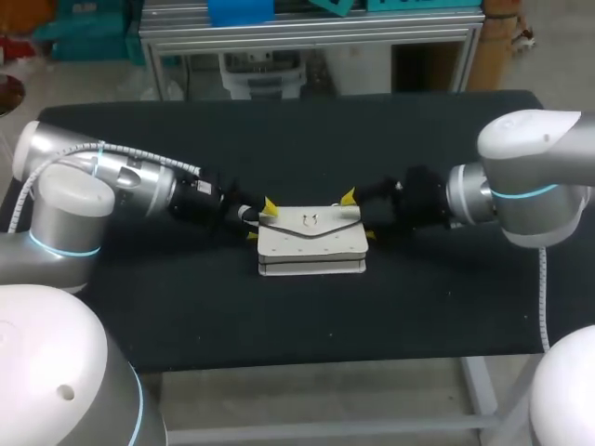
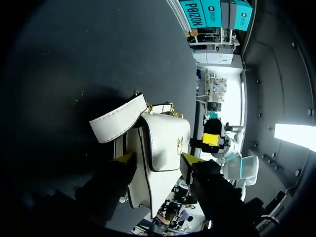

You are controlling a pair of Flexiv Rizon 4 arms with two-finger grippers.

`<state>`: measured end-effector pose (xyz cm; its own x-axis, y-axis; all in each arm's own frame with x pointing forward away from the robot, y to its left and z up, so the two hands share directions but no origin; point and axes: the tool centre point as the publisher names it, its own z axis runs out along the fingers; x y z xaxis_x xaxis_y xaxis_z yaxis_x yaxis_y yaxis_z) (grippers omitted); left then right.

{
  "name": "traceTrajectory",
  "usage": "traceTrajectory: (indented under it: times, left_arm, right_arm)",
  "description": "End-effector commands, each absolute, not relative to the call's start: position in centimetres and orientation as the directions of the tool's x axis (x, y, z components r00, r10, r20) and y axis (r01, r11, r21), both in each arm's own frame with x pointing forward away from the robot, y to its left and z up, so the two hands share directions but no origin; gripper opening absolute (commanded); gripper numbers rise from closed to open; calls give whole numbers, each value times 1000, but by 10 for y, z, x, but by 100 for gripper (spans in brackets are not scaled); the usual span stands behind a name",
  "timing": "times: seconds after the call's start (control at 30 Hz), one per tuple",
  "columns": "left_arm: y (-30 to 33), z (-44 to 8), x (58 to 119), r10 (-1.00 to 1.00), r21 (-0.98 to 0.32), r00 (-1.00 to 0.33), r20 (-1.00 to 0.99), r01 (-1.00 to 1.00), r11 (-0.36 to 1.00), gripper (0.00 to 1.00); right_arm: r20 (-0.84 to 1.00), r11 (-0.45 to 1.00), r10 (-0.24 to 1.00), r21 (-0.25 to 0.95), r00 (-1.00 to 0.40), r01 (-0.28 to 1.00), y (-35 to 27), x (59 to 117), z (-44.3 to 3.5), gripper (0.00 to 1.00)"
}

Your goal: Pick up the bag, open it, inspect its contents, close it, and place it on the opposite side

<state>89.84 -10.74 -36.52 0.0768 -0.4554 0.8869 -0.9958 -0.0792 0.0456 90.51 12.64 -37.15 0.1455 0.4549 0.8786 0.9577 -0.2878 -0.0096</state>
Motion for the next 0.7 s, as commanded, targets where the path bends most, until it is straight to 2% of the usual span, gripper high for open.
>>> traceTrajectory:
  times: [0.03, 0.2, 0.33, 0.57, 0.7]
  left_arm:
    - [-107, -366, 894, -443, 42, 74, 893, -996, -82, 50]
    - [-108, -364, 890, -435, 46, 74, 897, -996, -75, 49]
    - [-110, -377, 893, -429, 74, 99, 898, -994, -75, 61]
    - [-110, -392, 899, -425, 116, 142, 894, -990, -87, 64]
    - [-109, -390, 898, -431, 110, 140, 891, -990, -93, 54]
  right_arm:
    - [885, -293, 443, -6, 142, 956, 124, 902, -371, 100]
    - [888, -292, 438, -10, 143, 956, 127, 902, -370, 95]
    - [885, -288, 437, -33, 162, 957, 131, 902, -379, 90]
    - [881, -278, 435, -63, 184, 959, 134, 902, -391, 85]
    - [879, -276, 437, -68, 188, 959, 134, 903, -392, 79]
